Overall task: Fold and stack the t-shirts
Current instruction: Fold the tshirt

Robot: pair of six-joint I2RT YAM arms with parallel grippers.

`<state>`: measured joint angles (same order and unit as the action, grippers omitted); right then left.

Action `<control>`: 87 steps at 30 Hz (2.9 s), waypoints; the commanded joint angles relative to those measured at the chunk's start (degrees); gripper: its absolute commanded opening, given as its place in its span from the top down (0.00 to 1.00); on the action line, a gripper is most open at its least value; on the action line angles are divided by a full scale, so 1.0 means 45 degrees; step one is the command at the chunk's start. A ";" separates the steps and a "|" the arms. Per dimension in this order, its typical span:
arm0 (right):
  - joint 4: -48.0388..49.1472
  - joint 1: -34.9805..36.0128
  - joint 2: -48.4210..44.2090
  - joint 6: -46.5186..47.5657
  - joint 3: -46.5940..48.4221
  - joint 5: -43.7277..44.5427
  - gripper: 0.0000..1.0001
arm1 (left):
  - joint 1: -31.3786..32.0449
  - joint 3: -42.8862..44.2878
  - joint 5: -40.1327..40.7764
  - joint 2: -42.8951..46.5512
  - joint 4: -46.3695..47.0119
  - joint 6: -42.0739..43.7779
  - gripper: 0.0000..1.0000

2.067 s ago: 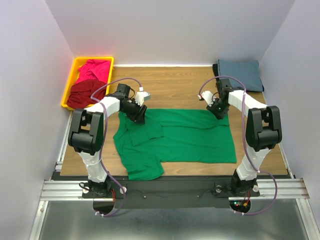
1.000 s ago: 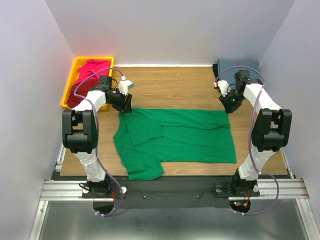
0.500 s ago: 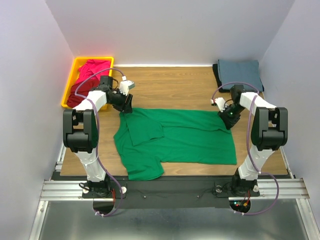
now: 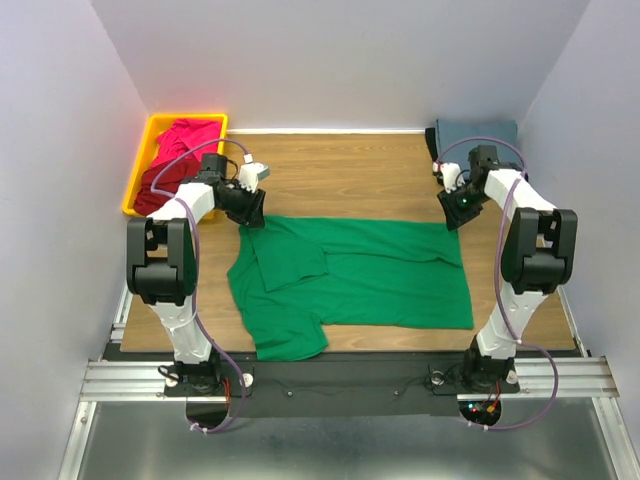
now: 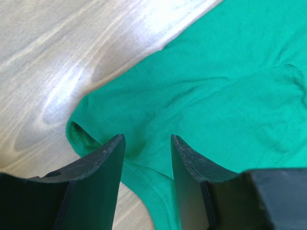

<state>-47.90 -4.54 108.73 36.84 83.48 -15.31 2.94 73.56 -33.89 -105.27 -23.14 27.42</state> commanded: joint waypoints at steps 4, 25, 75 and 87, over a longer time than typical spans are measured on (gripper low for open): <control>0.1932 -0.0027 0.1111 -0.1116 -0.0582 0.0745 0.66 | 0.0011 0.0157 0.1473 -0.0901 0.0609 -0.0663 0.57; 0.3770 -0.0008 0.5291 -0.2190 0.4513 0.3207 0.75 | 0.0011 0.7417 0.2183 -0.6097 -0.0540 -0.0937 0.85; 0.3124 0.0539 -0.5647 0.4782 -0.8727 0.1586 0.50 | 0.1886 -0.4862 0.1945 0.4625 -0.1089 0.6250 0.44; 0.3652 0.0578 -0.5041 0.4978 -0.9256 0.2152 0.99 | 0.2782 -0.5155 0.2237 0.3981 -0.0620 0.6875 0.43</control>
<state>-33.17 -1.89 83.24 58.76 43.53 -7.35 13.43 51.48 -24.08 -86.67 -26.39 56.40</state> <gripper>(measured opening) 0.096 0.564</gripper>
